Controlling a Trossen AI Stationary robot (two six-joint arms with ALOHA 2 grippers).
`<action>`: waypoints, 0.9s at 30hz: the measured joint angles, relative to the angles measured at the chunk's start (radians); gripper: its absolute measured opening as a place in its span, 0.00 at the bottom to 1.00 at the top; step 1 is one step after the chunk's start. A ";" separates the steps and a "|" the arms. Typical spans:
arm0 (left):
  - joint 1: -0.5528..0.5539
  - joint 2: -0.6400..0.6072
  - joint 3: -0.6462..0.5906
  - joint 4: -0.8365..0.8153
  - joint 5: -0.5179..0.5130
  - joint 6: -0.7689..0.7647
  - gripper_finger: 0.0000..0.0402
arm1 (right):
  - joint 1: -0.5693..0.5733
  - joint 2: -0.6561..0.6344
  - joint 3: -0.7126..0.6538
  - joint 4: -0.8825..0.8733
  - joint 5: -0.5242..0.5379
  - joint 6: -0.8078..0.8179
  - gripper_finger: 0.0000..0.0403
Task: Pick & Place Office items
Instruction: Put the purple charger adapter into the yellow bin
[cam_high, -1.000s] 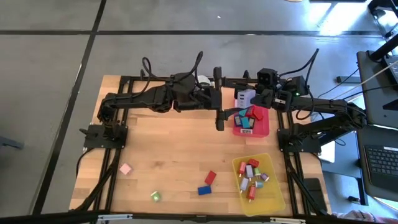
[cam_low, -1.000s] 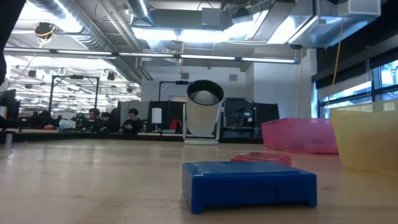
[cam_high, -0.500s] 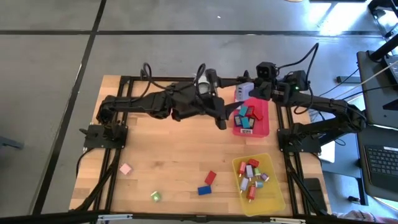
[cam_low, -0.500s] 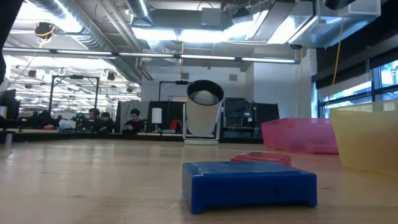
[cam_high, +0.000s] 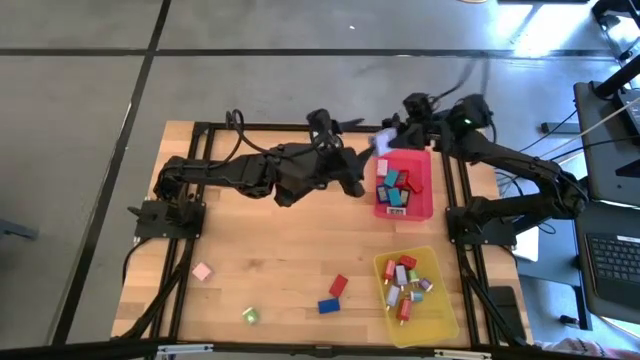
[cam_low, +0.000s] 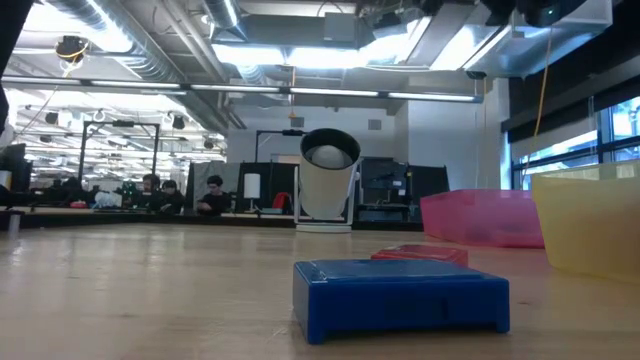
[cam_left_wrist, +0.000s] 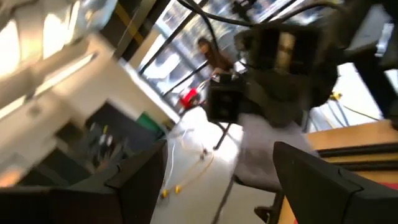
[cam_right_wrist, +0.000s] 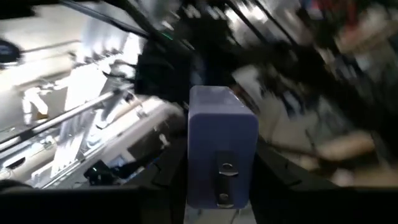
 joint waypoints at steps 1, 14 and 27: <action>0.002 0.000 0.000 -0.001 -0.023 -0.031 0.72 | -0.008 0.000 0.000 -0.072 -0.028 -0.020 0.31; 0.008 0.000 0.000 0.000 -0.274 -0.227 0.72 | -0.063 0.001 0.000 -1.572 0.260 -0.896 0.31; 0.014 0.000 0.000 0.000 -0.288 -0.284 0.72 | 0.029 0.001 0.000 -2.032 0.938 -1.007 0.31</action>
